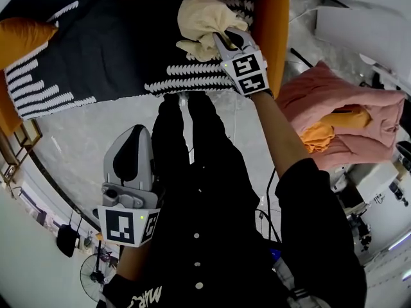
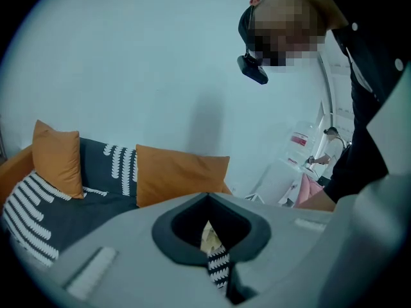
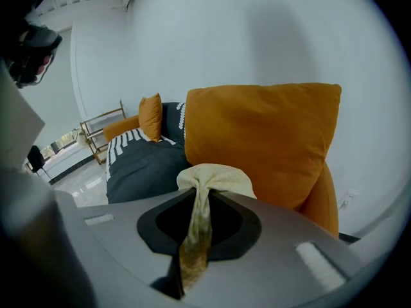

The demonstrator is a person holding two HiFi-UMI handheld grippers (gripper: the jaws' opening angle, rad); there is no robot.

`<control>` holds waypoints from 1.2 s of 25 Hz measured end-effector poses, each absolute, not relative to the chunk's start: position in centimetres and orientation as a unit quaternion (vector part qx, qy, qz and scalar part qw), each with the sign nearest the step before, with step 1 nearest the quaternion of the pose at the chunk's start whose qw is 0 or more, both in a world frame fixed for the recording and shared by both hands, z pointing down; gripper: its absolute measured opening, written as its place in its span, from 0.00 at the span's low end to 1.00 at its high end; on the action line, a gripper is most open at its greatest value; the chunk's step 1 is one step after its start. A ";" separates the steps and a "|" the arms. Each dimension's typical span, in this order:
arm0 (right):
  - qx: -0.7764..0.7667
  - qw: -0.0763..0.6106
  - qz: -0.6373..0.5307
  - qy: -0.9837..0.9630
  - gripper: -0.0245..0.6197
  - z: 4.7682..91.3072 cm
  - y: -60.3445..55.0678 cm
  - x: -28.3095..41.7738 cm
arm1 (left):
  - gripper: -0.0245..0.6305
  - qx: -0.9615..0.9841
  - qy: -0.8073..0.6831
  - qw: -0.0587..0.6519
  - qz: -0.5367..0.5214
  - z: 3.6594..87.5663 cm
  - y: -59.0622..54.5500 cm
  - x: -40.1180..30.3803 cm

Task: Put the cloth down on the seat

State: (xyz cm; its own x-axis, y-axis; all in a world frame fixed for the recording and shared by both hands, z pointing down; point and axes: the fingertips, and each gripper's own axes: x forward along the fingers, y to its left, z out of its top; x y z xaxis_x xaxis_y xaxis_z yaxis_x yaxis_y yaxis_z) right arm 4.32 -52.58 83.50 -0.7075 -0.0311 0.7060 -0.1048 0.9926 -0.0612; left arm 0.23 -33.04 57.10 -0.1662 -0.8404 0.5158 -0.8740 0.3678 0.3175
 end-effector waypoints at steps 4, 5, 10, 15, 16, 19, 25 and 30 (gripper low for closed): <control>0.036 0.418 0.061 -0.906 0.14 85.9 -52.6 4.5 | 0.04 0.568 -0.761 0.311 0.031 57.6 -33.9 0.4; 0.037 0.427 0.066 -0.901 0.14 86.4 -52.6 4.6 | 0.04 0.571 -0.760 0.310 0.033 57.8 -34.3 0.6; 0.039 0.443 0.074 -0.893 0.14 87.0 -52.6 4.7 | 0.04 0.580 -0.754 0.308 0.034 58.4 -35.4 1.3; 0.030 0.449 0.081 -0.890 0.28 87.0 -53.2 5.5 | 0.04 0.583 -0.753 0.303 0.033 58.3 -35.9 1.6; 0.027 0.452 0.084 -0.887 0.31 87.0 -53.2 5.7 | 0.04 0.582 -0.754 0.303 0.035 58.3 -35.9 1.5; 0.020 0.462 0.084 -0.883 0.37 86.3 -52.9 6.5 | 0.04 0.581 -0.756 0.298 0.039 57.7 -35.7 1.2; 0.018 0.452 0.069 -0.889 0.34 82.9 -53.0 7.0 | 0.04 0.594 -0.755 0.277 0.039 55.9 -36.5 1.2; 0.007 0.425 0.063 -0.903 0.22 79.3 -52.6 7.2 | 0.04 0.609 -0.748 0.260 0.039 54.2 -37.4 1.6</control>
